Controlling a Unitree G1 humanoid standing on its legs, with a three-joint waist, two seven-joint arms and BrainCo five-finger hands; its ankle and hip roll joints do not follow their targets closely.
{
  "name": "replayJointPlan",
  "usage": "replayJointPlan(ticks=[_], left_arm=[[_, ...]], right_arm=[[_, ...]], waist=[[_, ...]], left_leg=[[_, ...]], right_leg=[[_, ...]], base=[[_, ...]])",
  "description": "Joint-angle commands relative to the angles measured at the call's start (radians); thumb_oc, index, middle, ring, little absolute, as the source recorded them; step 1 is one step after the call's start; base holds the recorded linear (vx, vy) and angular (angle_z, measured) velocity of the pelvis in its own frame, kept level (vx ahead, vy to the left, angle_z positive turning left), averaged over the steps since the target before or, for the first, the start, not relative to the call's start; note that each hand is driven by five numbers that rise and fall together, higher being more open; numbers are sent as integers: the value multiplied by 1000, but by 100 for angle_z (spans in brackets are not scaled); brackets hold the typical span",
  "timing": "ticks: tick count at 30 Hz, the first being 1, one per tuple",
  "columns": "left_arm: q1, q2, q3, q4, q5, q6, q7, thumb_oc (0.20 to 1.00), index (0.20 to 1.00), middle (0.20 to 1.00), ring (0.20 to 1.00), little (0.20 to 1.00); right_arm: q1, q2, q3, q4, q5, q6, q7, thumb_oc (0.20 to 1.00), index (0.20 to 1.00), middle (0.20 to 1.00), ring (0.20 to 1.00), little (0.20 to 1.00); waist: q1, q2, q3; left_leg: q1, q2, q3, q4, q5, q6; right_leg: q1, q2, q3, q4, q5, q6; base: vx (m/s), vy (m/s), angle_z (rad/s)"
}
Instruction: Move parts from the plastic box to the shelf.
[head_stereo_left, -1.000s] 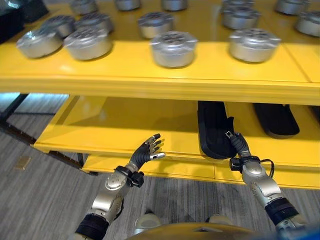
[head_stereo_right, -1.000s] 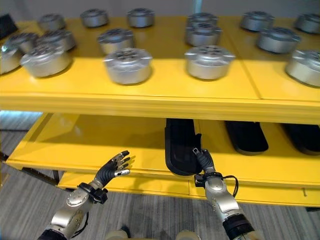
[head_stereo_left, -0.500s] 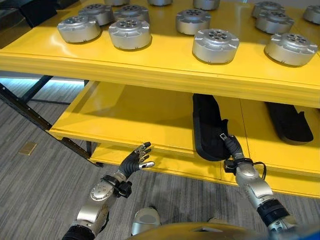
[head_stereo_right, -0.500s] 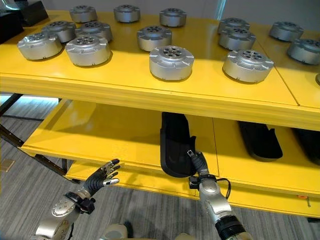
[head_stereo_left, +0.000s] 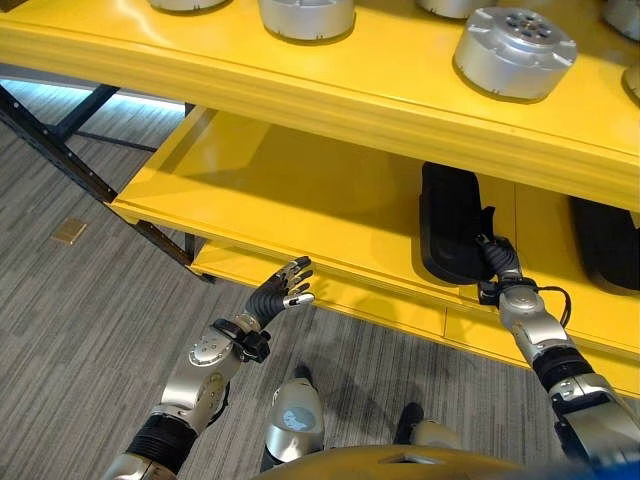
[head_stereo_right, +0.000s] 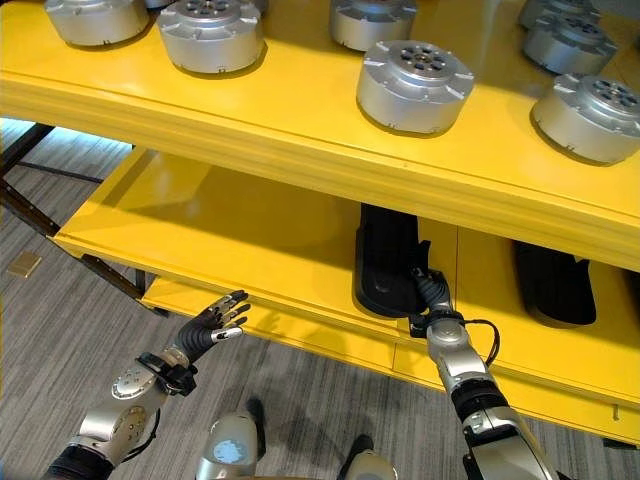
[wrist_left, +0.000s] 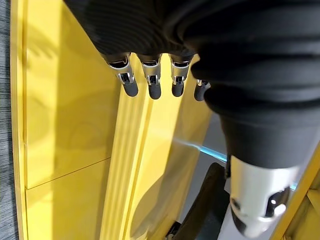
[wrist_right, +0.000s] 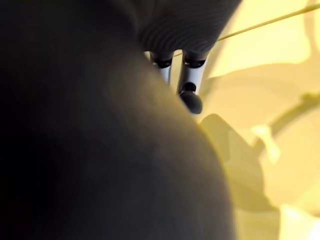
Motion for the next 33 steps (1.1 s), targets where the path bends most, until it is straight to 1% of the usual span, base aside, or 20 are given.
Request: replayJointPlan(ticks=[1, 4, 7, 10, 13, 14, 17, 23, 28, 33], left_arm=[[-18, 45, -26, -101, -72, -25, -30, 1000, 1000, 1000, 1000, 1000], [-90, 72, -43, -86, -108, -19, -6, 1000, 1000, 1000, 1000, 1000], [-125, 76, -64, -76, -134, -26, -37, 1000, 1000, 1000, 1000, 1000], [-151, 79, -82, -71, -143, -40, -38, 1000, 1000, 1000, 1000, 1000], [-179, 73, -110, -62, -161, -53, -14, 1000, 1000, 1000, 1000, 1000], [-179, 73, -110, -62, -161, -53, -14, 1000, 1000, 1000, 1000, 1000], [-220, 64, -143, -55, -203, -79, 9, 1000, 1000, 1000, 1000, 1000], [-233, 61, -150, -53, -205, -88, 42, 1000, 1000, 1000, 1000, 1000], [-239, 52, -153, -45, -203, -86, 47, 1000, 1000, 1000, 1000, 1000], [-242, 42, -161, -43, -203, -87, 57, 1000, 1000, 1000, 1000, 1000]], right_arm=[[-127, -70, -3, 17, 46, -33, -41, 200, 200, 200, 200, 200], [-263, -97, 27, 142, 107, -10, -61, 200, 200, 200, 200, 200], [-341, -117, 57, 217, 119, 8, -72, 200, 200, 200, 200, 200], [-385, -130, 73, 252, 132, 13, -82, 200, 200, 200, 200, 200], [-427, -144, 85, 310, 108, 13, -83, 200, 200, 200, 200, 200], [-427, -144, 85, 310, 108, 13, -83, 200, 200, 200, 200, 200], [-505, -161, 124, 372, 84, 30, -119, 200, 200, 200, 200, 200], [-535, -178, 150, 380, 70, 48, -127, 200, 200, 200, 200, 200], [-544, -188, 161, 382, 57, 60, -144, 200, 200, 200, 200, 200], [-554, -200, 165, 395, 8, 75, -158, 200, 200, 200, 200, 200]], waist=[[39, 9, -13], [63, 3, 28], [73, 9, 56], [75, 15, 74], [73, 29, 93], [73, 29, 93], [71, 49, 129], [66, 60, 149], [59, 68, 164], [49, 81, 177]], left_leg=[[15, -6, -51, -56, 60, 14], [-46, 7, -58, -34, 66, 0], [-87, 12, -62, -24, 70, -6], [-115, 16, -66, -15, 73, -11], [-142, 20, -70, 5, 73, -16], [-142, 20, -70, 5, 73, -16], [-188, 26, -79, 31, 73, -22], [-209, 25, -80, 36, 74, -24], [-217, 25, -78, 47, 70, -21], [-217, 21, -77, 42, 70, -19]], right_leg=[[1, -12, -3, 104, -35, 44], [-14, -2, -15, 103, -45, 41], [-41, -3, -20, 110, -49, 41], [-67, -7, -23, 122, -50, 40], [-103, -15, -19, 153, -55, 37], [-103, -15, -19, 153, -55, 37], [-163, -26, -12, 200, -65, 32], [-210, -33, -6, 236, -70, 30], [-239, -39, -2, 269, -76, 25], [-271, -45, 9, 288, -72, 26]], base=[[-136, -79, 11], [-178, -72, 10], [-126, -3, 0], [-120, 21, 1], [-53, 39, -3], [-65, 36, -2], [-79, 40, -2], [-50, 21, -2], [-10, 8, -4], [-4, 9, -4]])
